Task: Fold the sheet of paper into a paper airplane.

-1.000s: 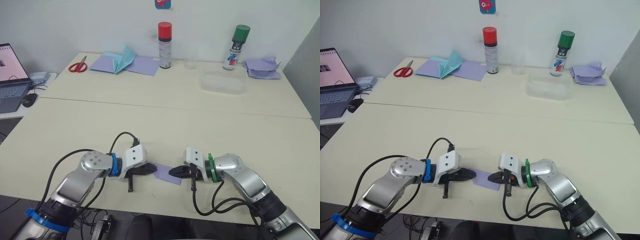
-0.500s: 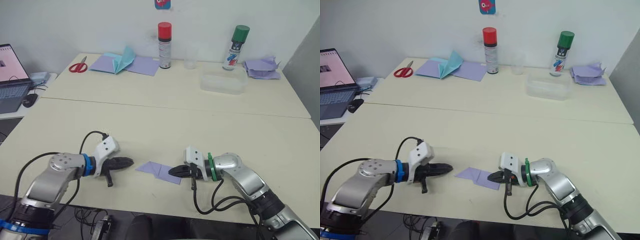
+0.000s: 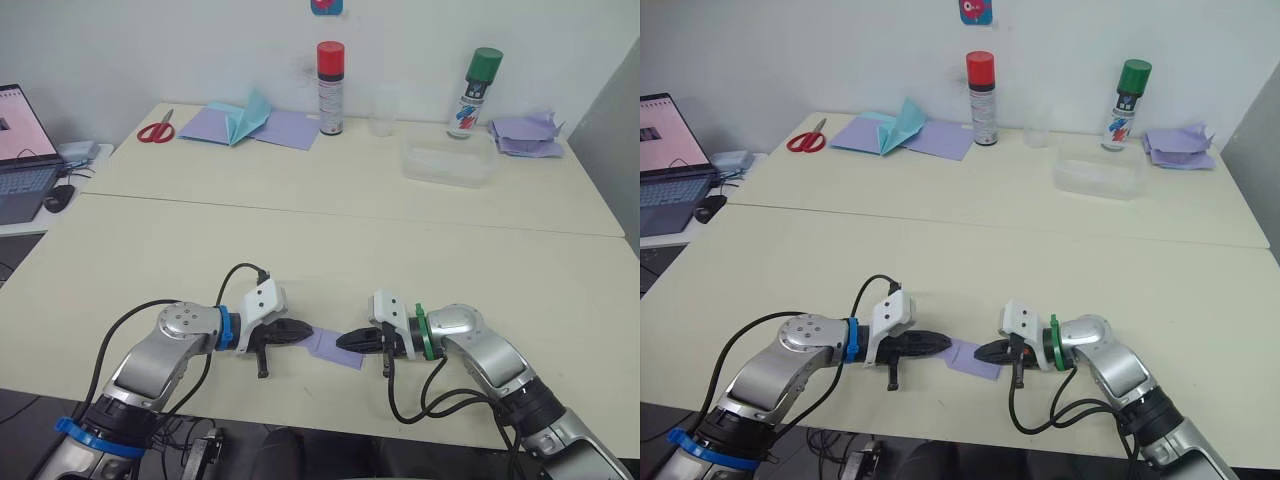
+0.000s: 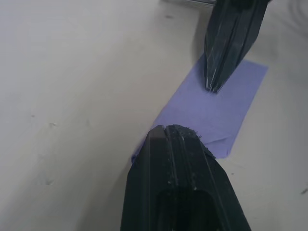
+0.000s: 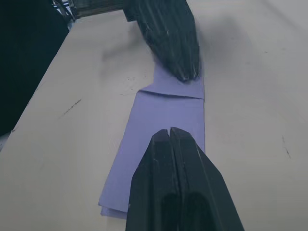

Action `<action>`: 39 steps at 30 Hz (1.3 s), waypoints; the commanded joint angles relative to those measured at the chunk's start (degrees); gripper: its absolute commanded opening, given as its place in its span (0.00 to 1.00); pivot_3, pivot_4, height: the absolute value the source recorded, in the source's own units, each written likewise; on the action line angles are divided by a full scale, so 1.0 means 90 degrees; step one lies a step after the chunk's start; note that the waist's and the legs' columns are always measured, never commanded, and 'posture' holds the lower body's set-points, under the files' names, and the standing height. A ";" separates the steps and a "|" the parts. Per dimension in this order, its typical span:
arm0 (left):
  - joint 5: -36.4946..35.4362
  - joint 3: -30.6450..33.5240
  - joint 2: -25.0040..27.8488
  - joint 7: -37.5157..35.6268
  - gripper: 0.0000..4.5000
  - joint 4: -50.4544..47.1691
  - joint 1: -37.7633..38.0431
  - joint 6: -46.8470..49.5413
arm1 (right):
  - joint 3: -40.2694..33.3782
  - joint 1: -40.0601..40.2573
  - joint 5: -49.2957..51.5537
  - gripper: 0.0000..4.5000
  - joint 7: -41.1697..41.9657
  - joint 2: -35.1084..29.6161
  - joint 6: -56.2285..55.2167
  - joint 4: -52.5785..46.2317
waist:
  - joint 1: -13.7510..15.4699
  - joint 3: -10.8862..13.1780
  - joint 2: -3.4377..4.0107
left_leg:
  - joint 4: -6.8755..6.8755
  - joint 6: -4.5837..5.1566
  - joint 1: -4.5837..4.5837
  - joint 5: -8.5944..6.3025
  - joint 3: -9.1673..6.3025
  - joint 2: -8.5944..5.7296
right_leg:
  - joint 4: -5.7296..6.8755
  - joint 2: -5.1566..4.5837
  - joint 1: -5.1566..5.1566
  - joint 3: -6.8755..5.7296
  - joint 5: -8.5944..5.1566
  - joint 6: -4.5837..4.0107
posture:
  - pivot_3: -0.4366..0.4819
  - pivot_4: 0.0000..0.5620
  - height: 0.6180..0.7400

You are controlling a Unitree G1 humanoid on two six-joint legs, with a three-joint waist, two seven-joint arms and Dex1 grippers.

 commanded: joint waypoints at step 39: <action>-0.0388 0.0854 0.0465 -0.0916 1.00 -0.0645 0.0149 -0.1770 | -0.0128 0.0183 -0.0458 1.00 -0.0439 -0.0660 -0.0942 -0.1300 | 0.0053 0.0068 -0.0014 | 0.0007 -0.0001 -0.0066 0.0001 0.0006 -0.0005 | 0.0001 -0.0010 -0.0064 -0.0009 0.0002 -0.0003 | 0.48 0.27 1.00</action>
